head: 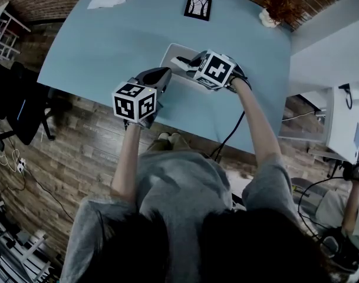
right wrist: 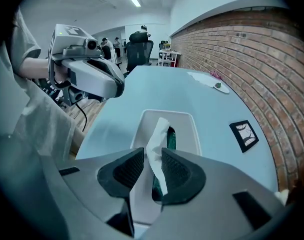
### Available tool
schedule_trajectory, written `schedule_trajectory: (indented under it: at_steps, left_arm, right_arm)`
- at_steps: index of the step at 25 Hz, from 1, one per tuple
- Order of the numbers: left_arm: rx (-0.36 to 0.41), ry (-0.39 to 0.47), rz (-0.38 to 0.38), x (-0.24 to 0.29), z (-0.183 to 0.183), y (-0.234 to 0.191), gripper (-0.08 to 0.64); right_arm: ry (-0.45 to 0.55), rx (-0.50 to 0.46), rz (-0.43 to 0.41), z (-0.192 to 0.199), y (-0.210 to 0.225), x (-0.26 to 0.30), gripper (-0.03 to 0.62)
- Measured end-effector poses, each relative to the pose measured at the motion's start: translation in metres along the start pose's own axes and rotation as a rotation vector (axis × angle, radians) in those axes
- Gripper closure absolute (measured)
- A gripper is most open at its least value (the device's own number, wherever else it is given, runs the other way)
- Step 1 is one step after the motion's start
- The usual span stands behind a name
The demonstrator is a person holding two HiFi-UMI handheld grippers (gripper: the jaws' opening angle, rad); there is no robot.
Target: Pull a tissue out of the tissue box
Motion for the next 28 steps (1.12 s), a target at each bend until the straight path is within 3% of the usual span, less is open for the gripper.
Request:
schedule_trajectory:
  at_steps: [8,28]
  left_arm:
    - [-0.001,-0.009,-0.002,0.001,0.002,-0.001,0.557]
    - [0.000,0.012,0.004,-0.007,-0.001,-0.002,0.557]
  right_arm:
    - [-0.025,-0.029,0.041,-0.002,0.006,0.004,0.576]
    - [-0.001,-0.033,0.057,-0.005,0.008,-0.022,0.586]
Point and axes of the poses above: the fingertips, and each gripper's own axes: x forward along the fingers, y to its right, z out of its underside, the point moved 6 cm from there along -x, backward along the fingers, and after that the axes turned 13 degrees about -y, right-handed, at the moved point
